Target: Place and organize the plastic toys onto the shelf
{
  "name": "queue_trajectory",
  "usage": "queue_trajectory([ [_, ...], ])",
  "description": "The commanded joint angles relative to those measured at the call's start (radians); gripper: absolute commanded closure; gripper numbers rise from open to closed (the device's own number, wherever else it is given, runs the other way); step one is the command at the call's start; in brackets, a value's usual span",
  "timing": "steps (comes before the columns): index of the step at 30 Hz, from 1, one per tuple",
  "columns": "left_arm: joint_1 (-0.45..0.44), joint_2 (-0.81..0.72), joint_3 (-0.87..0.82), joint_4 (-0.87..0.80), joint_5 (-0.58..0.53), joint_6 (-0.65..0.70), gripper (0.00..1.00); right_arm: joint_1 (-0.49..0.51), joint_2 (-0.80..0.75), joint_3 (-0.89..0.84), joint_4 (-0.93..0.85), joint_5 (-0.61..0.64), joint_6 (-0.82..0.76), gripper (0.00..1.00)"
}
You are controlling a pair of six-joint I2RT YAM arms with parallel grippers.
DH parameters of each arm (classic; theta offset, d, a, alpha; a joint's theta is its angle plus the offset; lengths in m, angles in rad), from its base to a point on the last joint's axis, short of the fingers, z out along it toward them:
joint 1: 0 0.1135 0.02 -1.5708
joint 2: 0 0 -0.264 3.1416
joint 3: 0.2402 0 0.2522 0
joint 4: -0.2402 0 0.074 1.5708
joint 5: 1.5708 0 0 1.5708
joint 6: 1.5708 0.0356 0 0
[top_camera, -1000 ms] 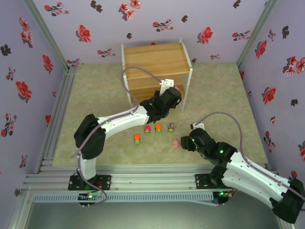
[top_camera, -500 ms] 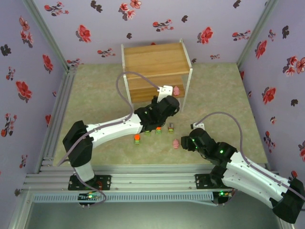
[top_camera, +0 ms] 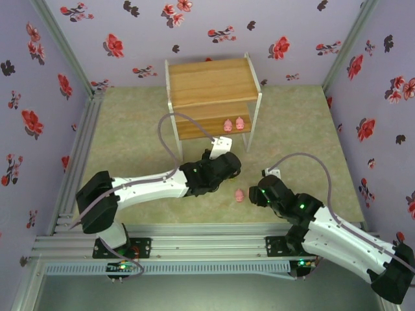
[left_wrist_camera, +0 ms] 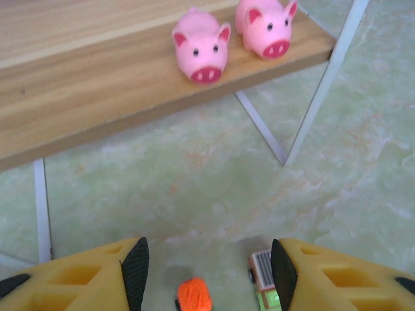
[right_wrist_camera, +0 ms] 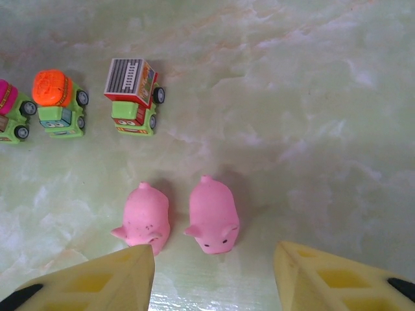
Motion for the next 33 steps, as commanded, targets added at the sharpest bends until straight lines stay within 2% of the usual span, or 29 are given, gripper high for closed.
queue_trajectory([
  [1, -0.029, -0.051, -0.055, -0.012, -0.042, -0.051, 0.44, 0.008, -0.012, -0.008, -0.047, 0.027, 0.050, 0.50],
  [13, -0.111, -0.088, -0.221, 0.024, -0.050, -0.155, 0.44, 0.032, 0.041, -0.002, -0.050, 0.029, 0.076, 0.53],
  [22, -0.176, -0.056, -0.237, 0.029, -0.043, -0.271, 0.44, 0.048, 0.118, 0.012, -0.029, 0.019, 0.065, 0.53],
  [33, -0.193, -0.040, -0.284, 0.035, -0.017, -0.366, 0.44, 0.052, 0.237, 0.042, 0.012, -0.006, 0.036, 0.50],
])
